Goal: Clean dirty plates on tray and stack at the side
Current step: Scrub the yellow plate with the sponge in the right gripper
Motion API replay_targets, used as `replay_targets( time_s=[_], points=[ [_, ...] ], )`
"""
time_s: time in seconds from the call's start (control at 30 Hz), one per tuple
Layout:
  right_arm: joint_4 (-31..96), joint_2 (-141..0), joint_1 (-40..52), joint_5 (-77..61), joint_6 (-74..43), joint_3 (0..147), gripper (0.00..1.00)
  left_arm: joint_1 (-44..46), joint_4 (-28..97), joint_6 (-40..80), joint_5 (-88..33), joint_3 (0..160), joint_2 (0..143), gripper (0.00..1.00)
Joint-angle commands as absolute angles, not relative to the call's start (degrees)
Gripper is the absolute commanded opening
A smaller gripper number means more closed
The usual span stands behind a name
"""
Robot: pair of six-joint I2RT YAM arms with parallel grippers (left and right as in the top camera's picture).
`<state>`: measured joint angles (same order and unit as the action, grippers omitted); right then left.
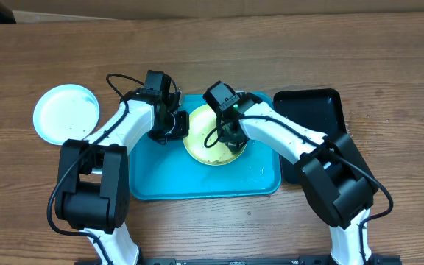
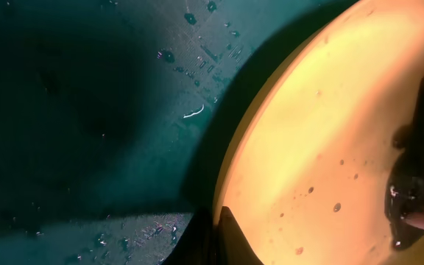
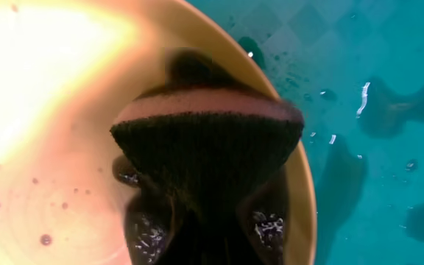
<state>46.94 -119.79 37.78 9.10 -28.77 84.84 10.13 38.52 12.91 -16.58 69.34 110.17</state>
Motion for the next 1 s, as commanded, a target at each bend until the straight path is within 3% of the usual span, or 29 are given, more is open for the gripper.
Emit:
replay_targets(
  time_s=[0.0, 0.33, 0.6, 0.97],
  points=[
    [44.5, -120.6, 36.8, -1.6, -30.5, 80.8, 0.04, 10.5, 38.5, 12.4, -17.6, 68.8, 110.8, 0.04],
    [37.4, -120.6, 36.7, -26.3, -23.6, 79.9, 0.04, 10.5, 38.5, 12.4, -17.6, 68.8, 110.8, 0.04],
    [30.7, -120.6, 36.1, -28.2, -23.5, 80.2, 0.04, 10.5, 38.5, 12.4, -17.6, 68.8, 110.8, 0.04],
    [37.3, -111.5, 28.1, -30.1, -16.4, 87.1, 0.04, 10.5, 38.5, 12.2, -17.5, 68.8, 110.8, 0.04]
  ],
)
